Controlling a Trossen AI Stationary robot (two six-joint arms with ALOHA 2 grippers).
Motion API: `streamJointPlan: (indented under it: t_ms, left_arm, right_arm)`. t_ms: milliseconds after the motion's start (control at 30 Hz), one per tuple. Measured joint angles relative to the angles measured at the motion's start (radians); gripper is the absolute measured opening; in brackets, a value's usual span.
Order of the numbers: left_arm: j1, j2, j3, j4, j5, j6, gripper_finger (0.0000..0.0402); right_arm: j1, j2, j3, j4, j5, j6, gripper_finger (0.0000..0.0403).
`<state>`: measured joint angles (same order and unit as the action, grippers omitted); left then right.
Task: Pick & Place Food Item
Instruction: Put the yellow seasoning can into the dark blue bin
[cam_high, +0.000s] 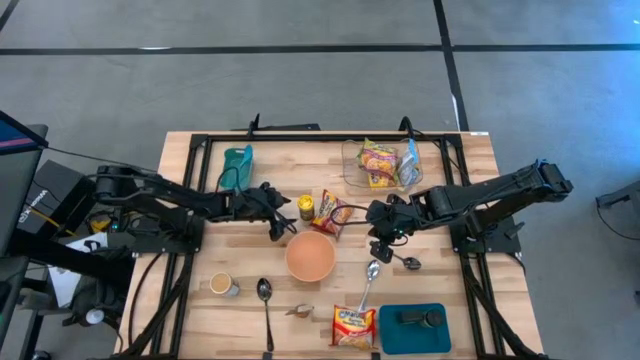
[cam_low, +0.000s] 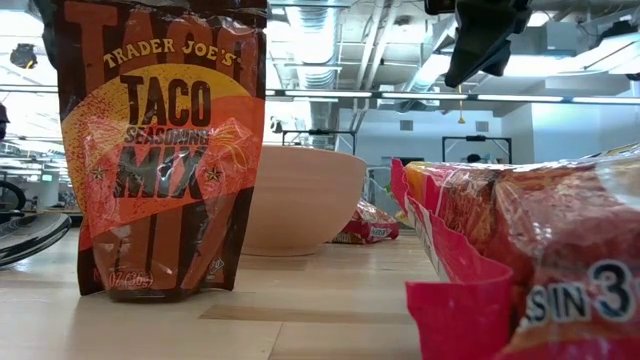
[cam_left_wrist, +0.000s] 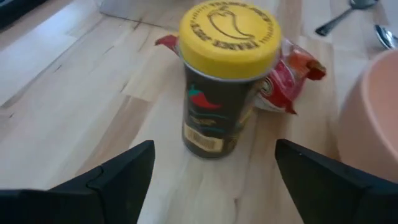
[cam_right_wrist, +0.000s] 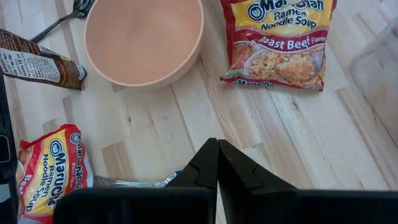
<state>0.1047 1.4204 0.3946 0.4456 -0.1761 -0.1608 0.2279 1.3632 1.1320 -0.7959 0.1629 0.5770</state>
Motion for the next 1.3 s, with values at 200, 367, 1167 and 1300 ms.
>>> streamJointPlan:
  t_ms: [200, 367, 1167, 1300]
  left_arm:
    - [0.011, 0.087, 0.0, 0.124, 0.054, 0.002, 0.0346]
    - [0.014, 0.139, 0.002, 0.145, 0.061, 0.022, 0.0347]
    - [0.014, 0.373, 0.123, 0.274, 0.062, 0.053, 0.0347]
    - [0.022, 0.375, 0.122, 0.273, 0.062, 0.053, 0.0347]
  right_arm:
    - [0.0, 0.0, 0.0, 0.0, 0.0, 0.0, 0.0001]
    - [0.0, 0.0, 0.0, -0.003, 0.0, 0.0, 0.0001]
    - [0.002, 0.0, 0.0, -0.003, -0.001, 0.0, 0.0001]
    - [0.002, 0.0, 0.0, -0.003, -0.001, 0.0, 0.0001]
